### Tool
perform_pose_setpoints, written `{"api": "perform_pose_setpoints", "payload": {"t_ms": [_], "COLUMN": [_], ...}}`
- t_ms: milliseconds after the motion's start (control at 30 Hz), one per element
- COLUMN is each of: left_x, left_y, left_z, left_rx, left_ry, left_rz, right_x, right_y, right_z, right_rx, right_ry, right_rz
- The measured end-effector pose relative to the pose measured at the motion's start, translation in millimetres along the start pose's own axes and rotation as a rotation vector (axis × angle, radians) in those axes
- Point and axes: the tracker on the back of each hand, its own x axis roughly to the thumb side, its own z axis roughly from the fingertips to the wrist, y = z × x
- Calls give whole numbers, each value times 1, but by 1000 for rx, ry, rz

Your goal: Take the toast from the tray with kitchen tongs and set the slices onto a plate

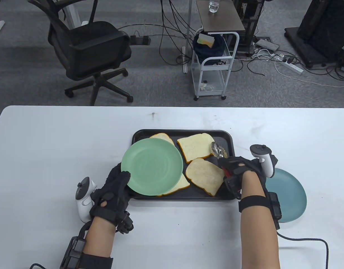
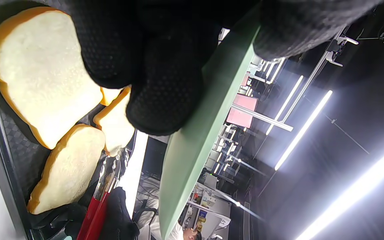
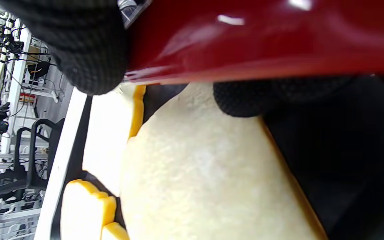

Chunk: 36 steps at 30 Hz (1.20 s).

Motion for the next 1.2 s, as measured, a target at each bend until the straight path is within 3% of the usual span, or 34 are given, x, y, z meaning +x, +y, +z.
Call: {"api": "perform_pose_setpoints", "payload": {"t_ms": [267,367,767,933,1033,1100,1200], "left_x": [0,-1,-8,-11,-12,-12,-12], "left_y": [1,3,11,17,19,20,18], "left_z": [1,1,-2,-2,-3,-3,-3], "left_rx": [5,11,44,66,76,80,75], "left_ry": [4,7,33,43,47,49,49], "left_rz": [17,22,25,30,30,29,27], "right_x": [3,8,57,73,75,72,60], "right_y": [4,3,-3,-8,-7,-2,14], "right_z": [7,20,115,159,183,191,184], "right_rx": [-86,-118,-288,-241,-148,-52,129], "right_ry": [-13,-86,-431,-615,-746,-809,-800], "right_rz": [40,30,126,25,-95,-173,-231]}}
